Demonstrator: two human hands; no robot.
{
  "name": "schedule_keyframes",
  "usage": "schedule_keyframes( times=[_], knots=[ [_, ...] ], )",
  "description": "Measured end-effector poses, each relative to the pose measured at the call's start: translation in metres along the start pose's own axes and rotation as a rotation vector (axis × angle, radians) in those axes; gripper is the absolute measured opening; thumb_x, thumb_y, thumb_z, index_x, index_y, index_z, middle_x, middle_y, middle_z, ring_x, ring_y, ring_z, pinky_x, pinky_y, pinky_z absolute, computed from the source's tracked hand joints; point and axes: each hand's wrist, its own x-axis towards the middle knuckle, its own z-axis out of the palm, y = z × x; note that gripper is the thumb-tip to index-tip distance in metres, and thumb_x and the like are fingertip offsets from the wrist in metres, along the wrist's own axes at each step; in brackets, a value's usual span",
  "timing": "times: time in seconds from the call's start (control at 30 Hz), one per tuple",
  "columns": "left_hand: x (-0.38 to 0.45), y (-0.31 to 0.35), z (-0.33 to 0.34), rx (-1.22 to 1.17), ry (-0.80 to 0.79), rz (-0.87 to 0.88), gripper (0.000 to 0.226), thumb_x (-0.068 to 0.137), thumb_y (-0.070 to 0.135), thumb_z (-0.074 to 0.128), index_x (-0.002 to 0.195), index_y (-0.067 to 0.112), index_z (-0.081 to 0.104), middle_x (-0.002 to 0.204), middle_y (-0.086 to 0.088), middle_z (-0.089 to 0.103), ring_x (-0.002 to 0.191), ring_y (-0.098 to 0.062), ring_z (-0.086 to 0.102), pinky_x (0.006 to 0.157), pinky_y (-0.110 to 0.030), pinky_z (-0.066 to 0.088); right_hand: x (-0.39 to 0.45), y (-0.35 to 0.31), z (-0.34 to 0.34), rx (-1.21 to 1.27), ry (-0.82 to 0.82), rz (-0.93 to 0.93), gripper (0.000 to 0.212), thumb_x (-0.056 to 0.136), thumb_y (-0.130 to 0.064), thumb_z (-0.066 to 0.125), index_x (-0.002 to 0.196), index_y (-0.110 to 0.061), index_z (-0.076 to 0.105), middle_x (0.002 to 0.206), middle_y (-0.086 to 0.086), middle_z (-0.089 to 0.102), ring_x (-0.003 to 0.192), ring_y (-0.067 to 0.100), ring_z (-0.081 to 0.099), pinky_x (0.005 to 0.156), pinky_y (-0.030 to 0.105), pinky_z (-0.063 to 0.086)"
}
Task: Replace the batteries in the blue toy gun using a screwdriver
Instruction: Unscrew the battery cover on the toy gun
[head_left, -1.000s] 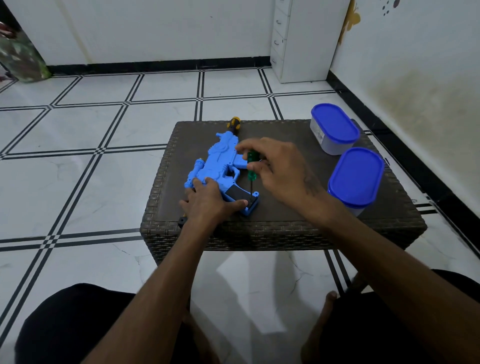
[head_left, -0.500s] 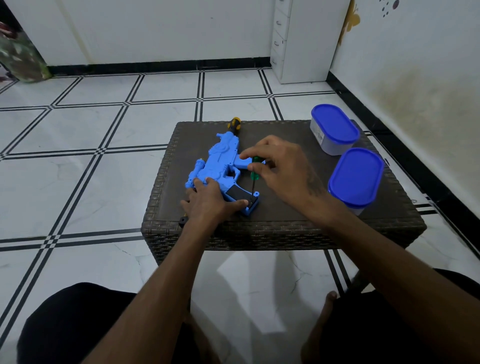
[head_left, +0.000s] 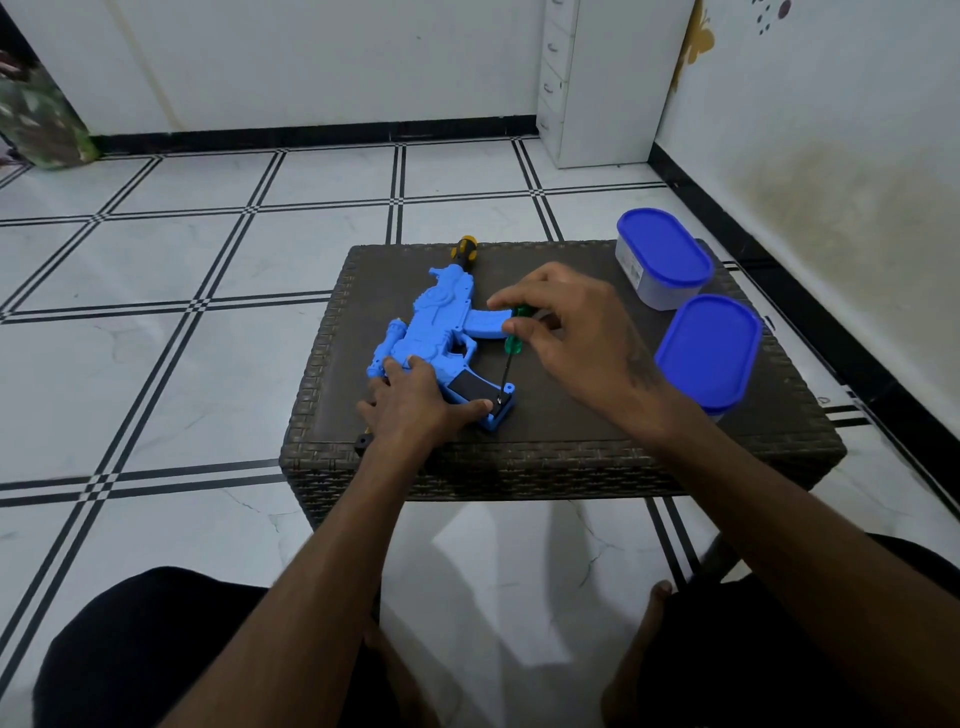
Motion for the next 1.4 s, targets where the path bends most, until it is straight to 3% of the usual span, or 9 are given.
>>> schedule_keyframes(
  times=[0.23,0.3,0.5,0.77,0.9,1.03,1.23,1.33,1.4],
  knots=[
    [0.000,-0.001,0.000,-0.006,-0.013,0.000,0.103,0.065,0.076,0.067,0.138,0.010,0.038,0.159,-0.015,0.016,0.144,-0.039,0.017,0.111,-0.060,0.022,0.001,0.003,-0.009,-0.009,0.120,0.060,0.021,0.087,-0.010,0.071,0.106,-0.019,0.074,0.099,-0.004,0.063,0.085,0.009,0.063,0.076,0.028,0.057],
    [0.000,-0.001,-0.001,-0.010,-0.011,-0.001,0.103,0.065,0.076,0.068,0.138,0.010,0.038,0.158,-0.015,0.018,0.144,-0.039,0.019,0.111,-0.059,0.024,-0.001,0.012,-0.010,-0.022,0.216,0.127,0.019,0.088,-0.011,0.070,0.105,-0.019,0.073,0.103,-0.004,0.062,0.087,0.007,0.063,0.076,0.023,0.058],
    [0.000,0.000,-0.001,-0.003,-0.020,-0.008,0.102,0.065,0.076,0.067,0.139,0.011,0.038,0.159,-0.015,0.017,0.144,-0.039,0.019,0.111,-0.059,0.023,-0.019,0.049,0.014,-0.080,0.360,0.411,0.013,0.092,-0.012,0.066,0.103,-0.019,0.069,0.109,-0.002,0.059,0.092,0.009,0.061,0.077,0.029,0.060],
    [-0.001,0.001,-0.003,0.019,-0.034,-0.009,0.104,0.067,0.077,0.065,0.144,0.012,0.033,0.160,-0.016,0.012,0.145,-0.039,0.017,0.112,-0.058,0.022,-0.041,0.062,0.036,-0.160,0.264,0.590,0.011,0.091,-0.013,0.068,0.101,-0.016,0.068,0.109,-0.001,0.056,0.089,0.005,0.053,0.064,0.007,0.038],
    [-0.005,0.000,-0.002,0.044,-0.007,0.016,0.109,0.069,0.077,0.063,0.150,0.014,0.025,0.161,-0.018,0.004,0.146,-0.040,0.014,0.113,-0.057,0.021,-0.044,0.063,0.041,-0.192,0.167,0.617,0.015,0.091,-0.016,0.068,0.106,-0.018,0.067,0.110,-0.001,0.055,0.091,0.008,0.055,0.064,0.008,0.038],
    [-0.002,-0.007,0.001,0.067,0.090,0.185,0.098,0.072,0.074,0.062,0.152,0.036,0.021,0.163,-0.012,-0.003,0.149,-0.036,0.005,0.116,-0.052,0.017,-0.046,0.063,0.051,-0.259,0.043,0.612,0.017,0.090,-0.018,0.069,0.106,-0.022,0.065,0.110,-0.001,0.057,0.091,0.009,0.056,0.068,0.015,0.042],
    [0.014,-0.025,-0.009,0.172,0.006,0.350,0.074,0.082,0.053,0.068,0.147,0.041,0.035,0.161,-0.007,0.018,0.147,-0.029,0.014,0.114,-0.052,0.031,-0.044,0.055,0.056,-0.378,-0.018,0.569,0.015,0.092,-0.021,0.065,0.107,-0.021,0.064,0.112,0.000,0.057,0.102,0.013,0.049,0.078,0.022,0.041],
    [0.015,-0.031,-0.013,0.228,0.063,0.363,0.064,0.089,0.036,0.065,0.147,0.039,0.037,0.159,-0.003,0.024,0.145,-0.026,0.020,0.112,-0.049,0.034,-0.043,0.042,0.058,-0.302,0.038,0.564,0.011,0.095,-0.029,0.059,0.098,-0.020,0.064,0.097,-0.003,0.058,0.091,0.012,0.055,0.070,0.023,0.040],
    [0.011,-0.031,-0.012,0.232,0.117,0.366,0.056,0.093,0.028,0.060,0.146,0.036,0.041,0.157,-0.003,0.029,0.142,-0.026,0.025,0.111,-0.048,0.036,-0.039,0.030,0.064,-0.178,-0.031,0.644,0.027,0.094,-0.045,0.057,0.095,-0.019,0.063,0.087,-0.003,0.061,0.083,0.015,0.060,0.067,0.027,0.043]
  ],
)
